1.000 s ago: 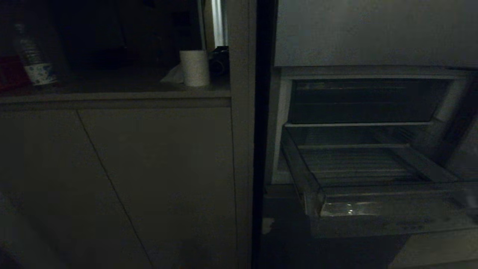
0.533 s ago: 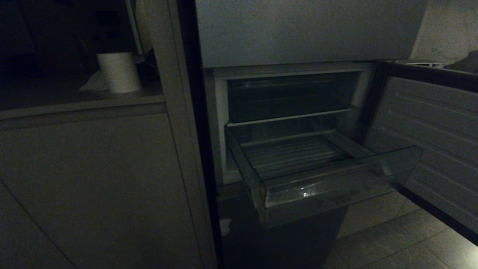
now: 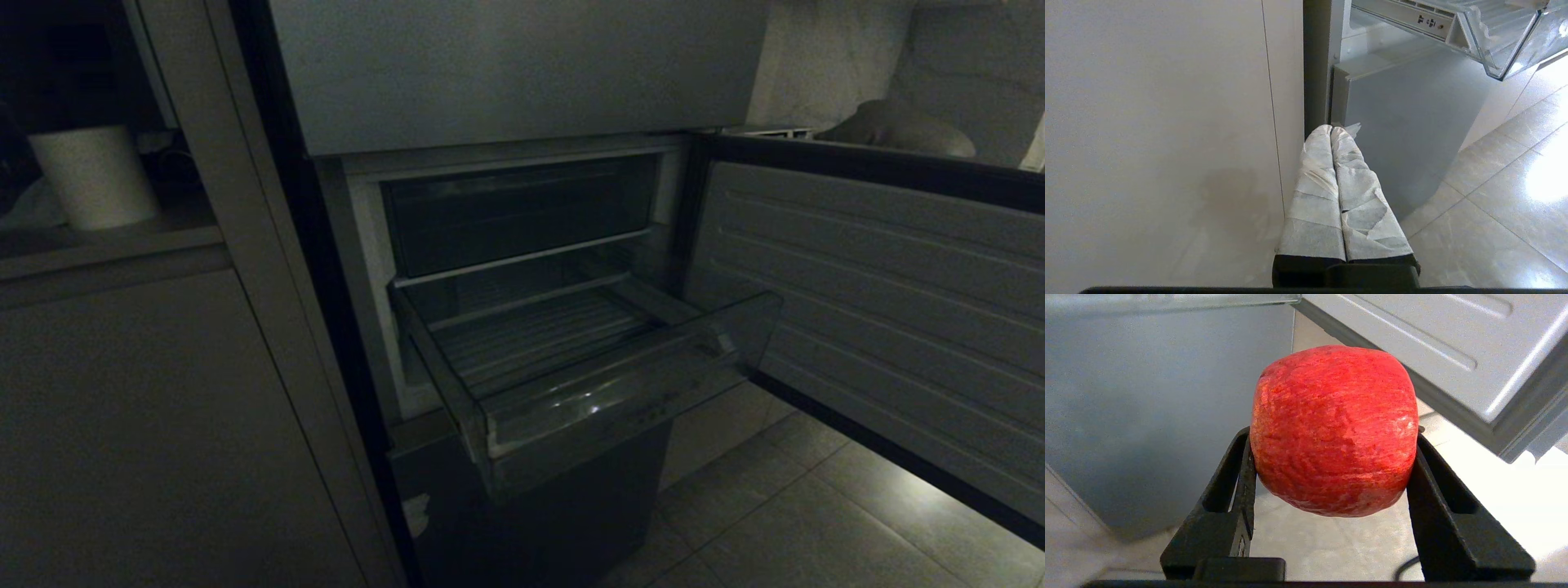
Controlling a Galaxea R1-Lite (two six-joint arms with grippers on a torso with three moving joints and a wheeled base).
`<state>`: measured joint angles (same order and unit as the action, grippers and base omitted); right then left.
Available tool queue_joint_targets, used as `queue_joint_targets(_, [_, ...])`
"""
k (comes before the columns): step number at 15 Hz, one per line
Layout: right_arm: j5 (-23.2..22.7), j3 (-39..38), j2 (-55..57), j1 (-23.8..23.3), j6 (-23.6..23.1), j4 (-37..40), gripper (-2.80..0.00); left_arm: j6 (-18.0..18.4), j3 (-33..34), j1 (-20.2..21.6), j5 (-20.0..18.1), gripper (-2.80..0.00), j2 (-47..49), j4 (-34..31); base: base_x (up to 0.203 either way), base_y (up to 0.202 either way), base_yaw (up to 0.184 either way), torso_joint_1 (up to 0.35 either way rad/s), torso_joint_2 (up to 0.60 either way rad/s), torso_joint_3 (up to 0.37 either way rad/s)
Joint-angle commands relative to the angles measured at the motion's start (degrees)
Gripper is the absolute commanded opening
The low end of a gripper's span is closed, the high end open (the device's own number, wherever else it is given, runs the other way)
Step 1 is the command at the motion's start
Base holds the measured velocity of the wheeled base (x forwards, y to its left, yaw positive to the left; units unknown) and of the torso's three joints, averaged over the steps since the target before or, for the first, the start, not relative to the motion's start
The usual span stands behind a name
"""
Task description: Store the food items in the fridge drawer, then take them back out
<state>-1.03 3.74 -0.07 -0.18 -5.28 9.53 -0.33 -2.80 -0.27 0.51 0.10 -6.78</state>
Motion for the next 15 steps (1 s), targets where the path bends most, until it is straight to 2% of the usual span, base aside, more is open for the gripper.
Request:
queue_joint_targets(1, [0.2,0.0,0.1,0.0,-0.4,0.0,-2.8,0.0,0.0,0.0,0.0,-2.8,0.0,-0.1,0.0,0.0,0.0,0.0,0.0,0.0])
queue_joint_targets(3, [4.0,4.4,0.3,0.0,1.1,0.2,-2.8,0.0,0.0,0.0,0.0,-2.8,0.0,0.0,0.0,0.0,0.0,0.0,0.0,0.0])
queue_joint_targets(5, [11.3,9.8,5.0,0.0,4.6,0.2,-2.8,0.0,0.0,0.0,0.0,-2.8,0.0,-0.1,0.0,0.0,0.0,0.0,0.0,0.0])
queue_joint_targets(7, [18.1,12.9,10.2,-0.6,12.1,0.2,-2.8,0.0,0.0,0.0,0.0,-2.8,0.1,0.0,0.0,0.0,0.0,0.0,0.0,0.0])
queue_joint_targets(9, [20.6,15.9,19.0,-4.5,19.4,-0.5,-2.8,0.0,0.0,0.0,0.0,-2.8,0.0,0.0,0.0,0.0,0.0,0.0,0.0,0.0])
queue_joint_targets(10, [20.6,17.5,25.1,-9.1,22.1,-2.1,-2.8,0.0,0.0,0.0,0.0,-2.8,0.1,-0.1,0.0,0.0,0.0,0.0,0.0,0.0])
queue_joint_targets(12, [17.6,19.4,35.1,-22.5,25.1,-9.3,-2.8,0.0,0.0,0.0,0.0,-2.8,0.1,0.0,0.0,0.0,0.0,0.0,0.0,0.0])
queue_joint_targets(15, [7.3,20.7,46.1,-44.8,24.9,-20.9,-2.8,0.0,0.0,0.0,0.0,-2.8,0.1,0.0,0.0,0.0,0.0,0.0,0.0,0.0])
